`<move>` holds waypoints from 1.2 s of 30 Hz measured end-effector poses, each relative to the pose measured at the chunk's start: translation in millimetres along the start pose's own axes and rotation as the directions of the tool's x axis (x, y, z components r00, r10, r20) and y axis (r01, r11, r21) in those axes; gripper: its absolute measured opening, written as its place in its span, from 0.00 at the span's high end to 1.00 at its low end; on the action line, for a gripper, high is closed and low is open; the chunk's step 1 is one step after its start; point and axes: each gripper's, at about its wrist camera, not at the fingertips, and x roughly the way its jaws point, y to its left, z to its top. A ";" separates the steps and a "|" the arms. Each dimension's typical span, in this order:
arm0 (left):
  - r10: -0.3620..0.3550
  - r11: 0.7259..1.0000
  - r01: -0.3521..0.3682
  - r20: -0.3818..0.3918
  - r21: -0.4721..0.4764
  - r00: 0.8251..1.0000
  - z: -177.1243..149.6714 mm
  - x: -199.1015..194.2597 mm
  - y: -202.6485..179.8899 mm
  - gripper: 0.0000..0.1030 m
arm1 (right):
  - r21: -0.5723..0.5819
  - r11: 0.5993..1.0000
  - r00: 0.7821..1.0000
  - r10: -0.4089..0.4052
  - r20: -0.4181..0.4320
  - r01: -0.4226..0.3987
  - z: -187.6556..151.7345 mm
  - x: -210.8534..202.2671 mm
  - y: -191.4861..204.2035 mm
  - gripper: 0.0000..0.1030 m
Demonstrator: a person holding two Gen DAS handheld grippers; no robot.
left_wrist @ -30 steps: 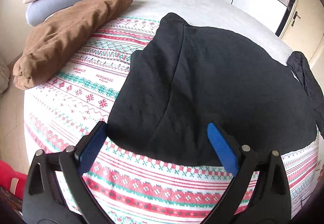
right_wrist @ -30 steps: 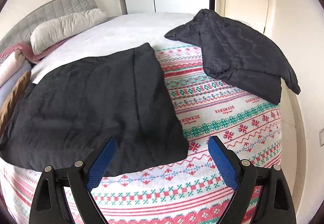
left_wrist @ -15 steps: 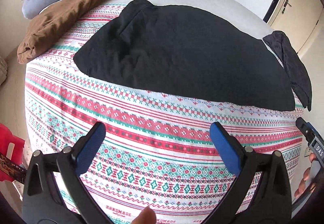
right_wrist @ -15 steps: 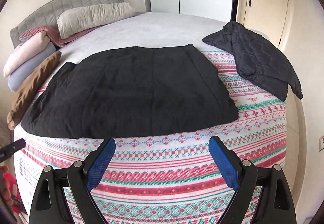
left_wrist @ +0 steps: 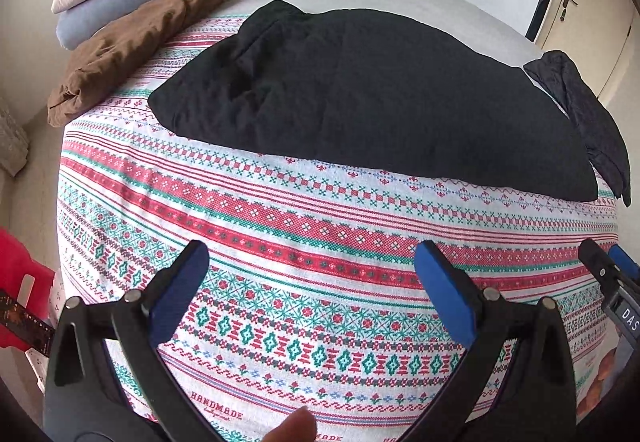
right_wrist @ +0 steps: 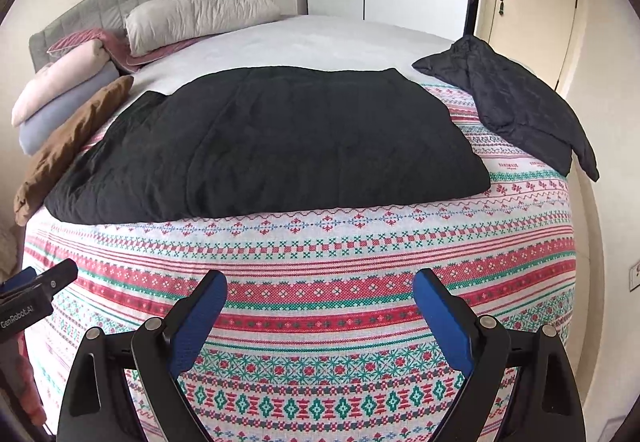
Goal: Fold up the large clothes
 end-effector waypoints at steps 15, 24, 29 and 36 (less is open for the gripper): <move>0.010 0.993 -0.007 -0.023 0.120 1.000 -19.2 3.7 -29.3 0.01 | -0.057 0.998 1.000 -0.020 0.011 0.021 -4.8 -5.2 12.1 0.08; 0.036 0.994 -0.036 -0.005 0.107 0.999 -16.8 4.5 -24.1 0.01 | -0.046 0.998 0.998 -0.045 0.041 0.047 -2.9 -9.1 6.9 0.08; 0.035 0.993 -0.033 -0.012 0.116 0.999 -18.1 5.5 -25.2 0.01 | -0.056 0.997 0.998 -0.054 0.038 0.056 -3.8 -7.2 6.4 0.08; 0.023 0.991 -0.022 -0.009 0.129 1.000 -20.0 2.5 -28.8 0.01 | -0.059 0.997 0.997 -0.056 0.046 0.059 -2.9 -9.8 5.7 0.08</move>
